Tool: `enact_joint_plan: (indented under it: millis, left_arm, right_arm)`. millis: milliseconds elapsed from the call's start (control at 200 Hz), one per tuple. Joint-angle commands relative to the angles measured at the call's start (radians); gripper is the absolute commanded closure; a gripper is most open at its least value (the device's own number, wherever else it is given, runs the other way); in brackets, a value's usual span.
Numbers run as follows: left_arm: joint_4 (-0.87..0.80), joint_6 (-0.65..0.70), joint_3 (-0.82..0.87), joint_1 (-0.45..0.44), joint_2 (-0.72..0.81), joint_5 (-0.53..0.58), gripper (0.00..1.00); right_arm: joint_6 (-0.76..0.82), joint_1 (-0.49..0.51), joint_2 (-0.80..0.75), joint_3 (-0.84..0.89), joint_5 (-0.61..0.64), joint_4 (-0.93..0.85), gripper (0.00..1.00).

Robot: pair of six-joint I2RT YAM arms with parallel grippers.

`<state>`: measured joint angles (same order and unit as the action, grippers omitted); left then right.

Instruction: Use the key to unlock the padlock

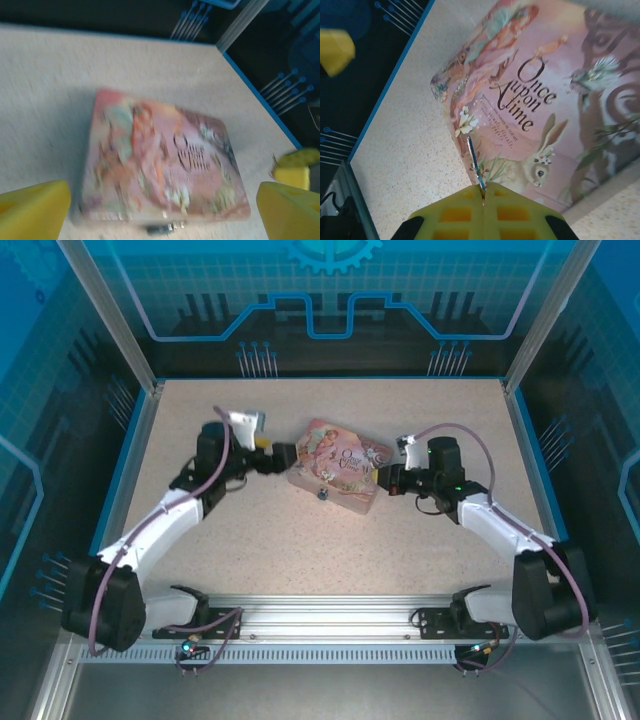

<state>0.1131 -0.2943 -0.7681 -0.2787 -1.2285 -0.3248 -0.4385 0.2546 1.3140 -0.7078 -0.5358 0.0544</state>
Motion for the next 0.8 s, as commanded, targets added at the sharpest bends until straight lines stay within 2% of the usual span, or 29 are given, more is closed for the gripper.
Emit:
enact_joint_plan:
  millis: [0,145,435,795]
  left_arm:
    - [0.230,-0.198,0.157,-0.051,0.036,-0.057,0.03]
    - [0.381,-0.277,0.256,-0.111,-0.021,-0.043,0.04]
    - [0.614,-0.343,0.268,-0.168,-0.287,-0.057,0.05]
    - [0.724,-0.306,0.238,-0.224,-0.439,-0.016,0.05]
  right_arm:
    - [-0.071,0.033,0.075,-0.056,-0.023,0.063,1.00]
    - [-0.109,0.043,0.146,-0.091,0.002,0.048,1.00]
    - [-0.103,0.045,0.195,-0.134,0.079,-0.078,1.00]
    - [-0.064,0.047,0.226,-0.160,0.114,-0.157,1.00]
